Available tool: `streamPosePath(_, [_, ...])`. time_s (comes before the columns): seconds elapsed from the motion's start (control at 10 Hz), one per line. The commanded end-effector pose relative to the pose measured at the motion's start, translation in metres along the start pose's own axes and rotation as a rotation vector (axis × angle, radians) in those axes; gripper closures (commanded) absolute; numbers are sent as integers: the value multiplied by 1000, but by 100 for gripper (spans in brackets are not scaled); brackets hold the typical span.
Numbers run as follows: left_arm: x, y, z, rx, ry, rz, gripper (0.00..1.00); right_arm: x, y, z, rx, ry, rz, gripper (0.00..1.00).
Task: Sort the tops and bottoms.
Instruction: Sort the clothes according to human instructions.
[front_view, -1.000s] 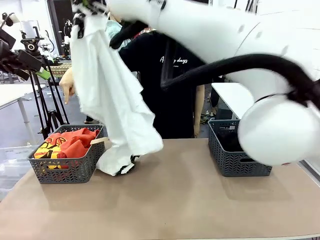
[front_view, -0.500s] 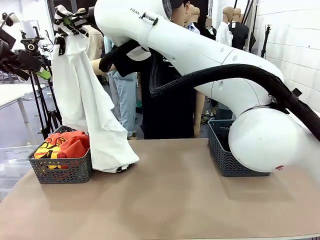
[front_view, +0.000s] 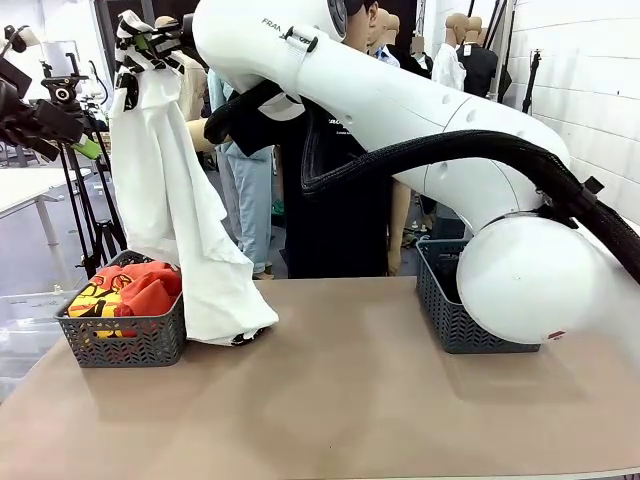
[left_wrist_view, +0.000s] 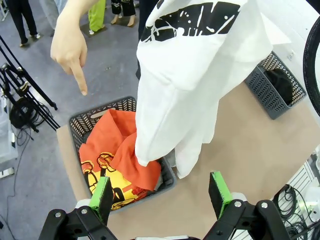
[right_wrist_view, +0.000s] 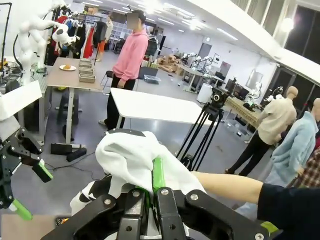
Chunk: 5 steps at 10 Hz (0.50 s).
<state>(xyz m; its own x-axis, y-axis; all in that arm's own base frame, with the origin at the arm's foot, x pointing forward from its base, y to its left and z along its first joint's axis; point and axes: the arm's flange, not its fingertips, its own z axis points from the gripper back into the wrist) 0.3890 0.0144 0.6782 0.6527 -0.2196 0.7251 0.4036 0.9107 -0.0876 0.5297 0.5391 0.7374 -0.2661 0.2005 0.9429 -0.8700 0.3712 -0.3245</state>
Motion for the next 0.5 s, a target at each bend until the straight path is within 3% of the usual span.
streamPosePath(0.0, [1,0,1,2,-1,-1,0,-12,-2,-22,-20,18,29,100])
streamPosePath(0.4, [1,0,1,2,-1,-1,0,-69,-45,-126,119,88,3,100])
